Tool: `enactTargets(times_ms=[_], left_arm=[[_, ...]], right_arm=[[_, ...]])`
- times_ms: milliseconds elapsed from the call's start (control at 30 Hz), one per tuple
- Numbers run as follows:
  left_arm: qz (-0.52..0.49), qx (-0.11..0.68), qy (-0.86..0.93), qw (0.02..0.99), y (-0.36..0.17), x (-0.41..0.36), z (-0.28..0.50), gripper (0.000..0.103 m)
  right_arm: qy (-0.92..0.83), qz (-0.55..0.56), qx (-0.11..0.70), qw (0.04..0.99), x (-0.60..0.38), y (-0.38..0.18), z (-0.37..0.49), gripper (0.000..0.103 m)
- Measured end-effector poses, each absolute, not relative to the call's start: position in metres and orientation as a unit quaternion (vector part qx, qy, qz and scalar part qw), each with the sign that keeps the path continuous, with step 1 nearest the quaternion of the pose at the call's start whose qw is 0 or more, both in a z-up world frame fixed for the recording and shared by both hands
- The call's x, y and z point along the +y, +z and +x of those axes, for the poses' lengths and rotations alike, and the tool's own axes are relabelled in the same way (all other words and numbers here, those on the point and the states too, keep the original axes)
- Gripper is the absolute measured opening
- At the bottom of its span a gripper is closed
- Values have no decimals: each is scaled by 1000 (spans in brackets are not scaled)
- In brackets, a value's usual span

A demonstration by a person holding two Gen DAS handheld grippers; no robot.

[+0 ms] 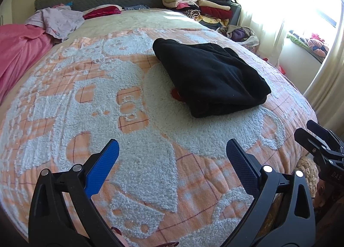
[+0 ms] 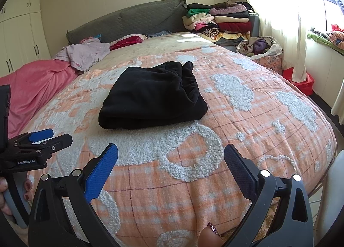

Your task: Fold small clothes

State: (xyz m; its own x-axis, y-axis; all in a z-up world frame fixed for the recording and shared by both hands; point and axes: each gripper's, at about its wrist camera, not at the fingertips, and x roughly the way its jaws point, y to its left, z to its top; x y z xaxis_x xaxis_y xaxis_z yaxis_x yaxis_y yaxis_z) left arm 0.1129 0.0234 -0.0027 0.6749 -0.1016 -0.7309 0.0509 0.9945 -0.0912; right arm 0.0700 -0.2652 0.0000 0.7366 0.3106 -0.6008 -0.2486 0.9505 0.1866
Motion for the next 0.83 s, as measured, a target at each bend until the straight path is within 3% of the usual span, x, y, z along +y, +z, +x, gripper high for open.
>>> enactTargets(times_ms=[533, 667, 833], left_arm=[[-69, 420, -21, 904, -2, 59, 120, 93], [-112, 418, 51, 900, 8, 134, 123, 93], [-112, 419, 218, 874, 16, 281, 121, 93]], right_arm=[[48, 71, 334, 939, -333, -1, 62, 98], [-52, 103, 337, 934, -411, -5, 59, 98], [-236, 152, 363, 888, -559, -35, 62, 98]])
